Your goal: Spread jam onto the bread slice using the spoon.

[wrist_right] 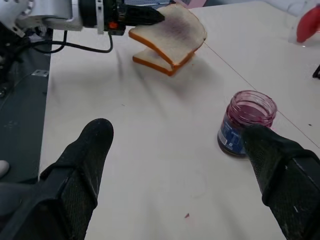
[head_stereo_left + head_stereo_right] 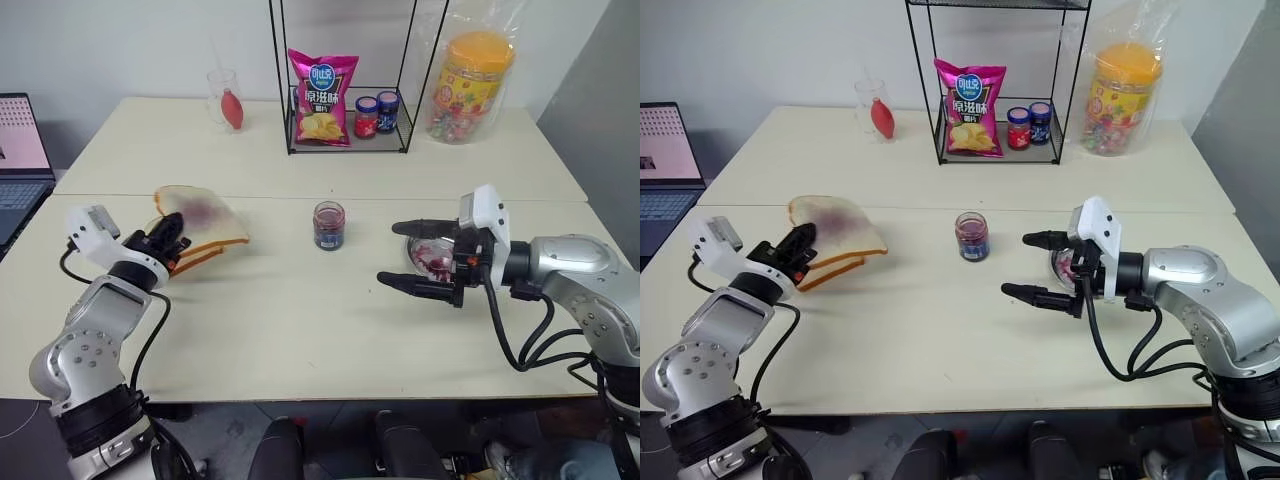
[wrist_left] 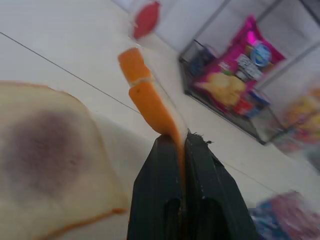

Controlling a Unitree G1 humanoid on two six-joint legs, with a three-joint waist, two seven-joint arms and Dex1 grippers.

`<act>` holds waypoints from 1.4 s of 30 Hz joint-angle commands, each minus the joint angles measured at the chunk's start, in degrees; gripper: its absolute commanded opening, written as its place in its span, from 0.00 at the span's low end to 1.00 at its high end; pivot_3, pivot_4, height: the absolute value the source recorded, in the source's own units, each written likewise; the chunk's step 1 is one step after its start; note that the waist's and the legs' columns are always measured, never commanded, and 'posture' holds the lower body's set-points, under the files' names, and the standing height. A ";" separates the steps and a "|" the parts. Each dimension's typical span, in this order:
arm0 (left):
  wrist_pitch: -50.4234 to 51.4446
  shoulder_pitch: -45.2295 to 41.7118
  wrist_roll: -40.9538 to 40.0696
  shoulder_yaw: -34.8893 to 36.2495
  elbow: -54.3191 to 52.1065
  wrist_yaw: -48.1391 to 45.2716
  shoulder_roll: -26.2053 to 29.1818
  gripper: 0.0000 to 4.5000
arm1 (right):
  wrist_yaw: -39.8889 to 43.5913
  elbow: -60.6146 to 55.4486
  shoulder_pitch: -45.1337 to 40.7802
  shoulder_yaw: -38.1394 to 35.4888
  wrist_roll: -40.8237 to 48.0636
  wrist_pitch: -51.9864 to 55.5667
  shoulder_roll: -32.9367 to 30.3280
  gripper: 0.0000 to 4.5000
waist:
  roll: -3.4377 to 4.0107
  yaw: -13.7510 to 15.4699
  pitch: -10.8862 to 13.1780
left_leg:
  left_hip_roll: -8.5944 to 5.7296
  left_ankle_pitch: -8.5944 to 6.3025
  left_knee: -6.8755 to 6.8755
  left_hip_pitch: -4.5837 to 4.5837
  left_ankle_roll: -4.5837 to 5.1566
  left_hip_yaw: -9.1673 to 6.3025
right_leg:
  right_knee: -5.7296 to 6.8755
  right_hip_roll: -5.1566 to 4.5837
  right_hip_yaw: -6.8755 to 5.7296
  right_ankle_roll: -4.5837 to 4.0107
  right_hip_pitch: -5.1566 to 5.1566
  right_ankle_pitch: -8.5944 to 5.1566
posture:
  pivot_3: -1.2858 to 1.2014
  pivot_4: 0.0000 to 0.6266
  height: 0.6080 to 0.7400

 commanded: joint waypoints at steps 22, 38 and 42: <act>-2.33 14.12 5.36 -32.46 -3.88 -13.00 -4.95 0.01 | 3.84 -9.17 15.35 -8.60 3.43 2.06 -11.10 1.00 | 0.06 0.14 -0.03 | -0.03 0.00 0.00 0.18 0.01 0.21 | -0.01 0.00 0.17 -0.46 0.07 -0.24 | 0.52 0.24 1.00; -11.33 16.78 14.50 -30.44 -6.58 -6.88 -9.90 0.47 | 4.95 -7.30 17.49 -8.30 1.07 -2.04 -11.03 1.00 | 0.06 0.09 -0.03 | -0.02 0.00 0.00 0.19 0.01 0.21 | -0.02 0.00 0.18 -0.43 0.09 -0.23 | 0.52 0.24 1.00; -11.69 17.32 14.99 -30.77 -7.18 -6.88 -10.06 0.64 | 5.30 -7.14 17.84 -8.53 0.91 -2.60 -11.14 1.00 | 0.06 0.09 -0.03 | -0.02 0.00 0.00 0.20 0.01 0.22 | -0.02 0.00 0.18 -0.43 0.09 -0.24 | 0.52 0.24 1.00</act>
